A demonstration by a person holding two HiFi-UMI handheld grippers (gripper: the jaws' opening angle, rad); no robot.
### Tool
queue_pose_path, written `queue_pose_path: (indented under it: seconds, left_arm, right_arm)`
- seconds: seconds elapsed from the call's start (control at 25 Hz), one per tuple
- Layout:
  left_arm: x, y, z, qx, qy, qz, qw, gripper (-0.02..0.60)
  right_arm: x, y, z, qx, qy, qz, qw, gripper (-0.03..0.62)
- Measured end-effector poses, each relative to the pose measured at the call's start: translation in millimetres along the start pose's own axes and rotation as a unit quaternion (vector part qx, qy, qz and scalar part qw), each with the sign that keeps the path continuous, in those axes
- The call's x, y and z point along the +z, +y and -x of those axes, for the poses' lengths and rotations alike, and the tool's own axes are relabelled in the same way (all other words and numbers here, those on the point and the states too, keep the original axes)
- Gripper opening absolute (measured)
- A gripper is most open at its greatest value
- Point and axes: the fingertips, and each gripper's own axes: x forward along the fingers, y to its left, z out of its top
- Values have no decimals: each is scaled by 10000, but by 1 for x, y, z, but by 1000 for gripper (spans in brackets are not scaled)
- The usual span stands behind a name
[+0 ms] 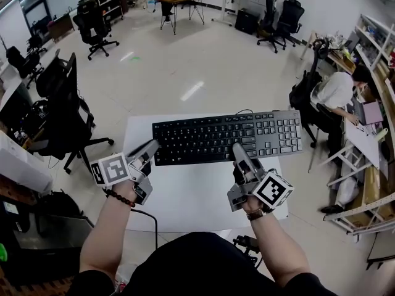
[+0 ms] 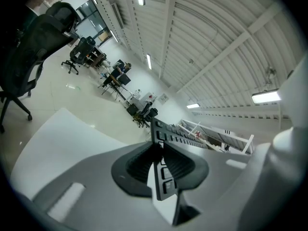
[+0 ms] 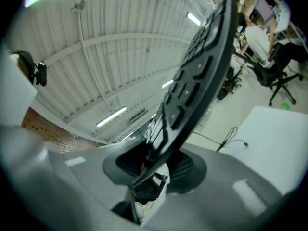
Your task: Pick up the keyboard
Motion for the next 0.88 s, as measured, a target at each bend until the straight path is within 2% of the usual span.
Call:
queue_pose_path:
  seconds: [0.32,0.88]
  left_arm:
    - [9,-8,6,-104,-118,-107,9998,75]
    - [14,-10,8,-143,-183,-200,9995,75]
  right_arm:
    - [7,16,-2,163,-94,214,9996,121]
    - [9,19,-4,264,-166,241,9992,121]
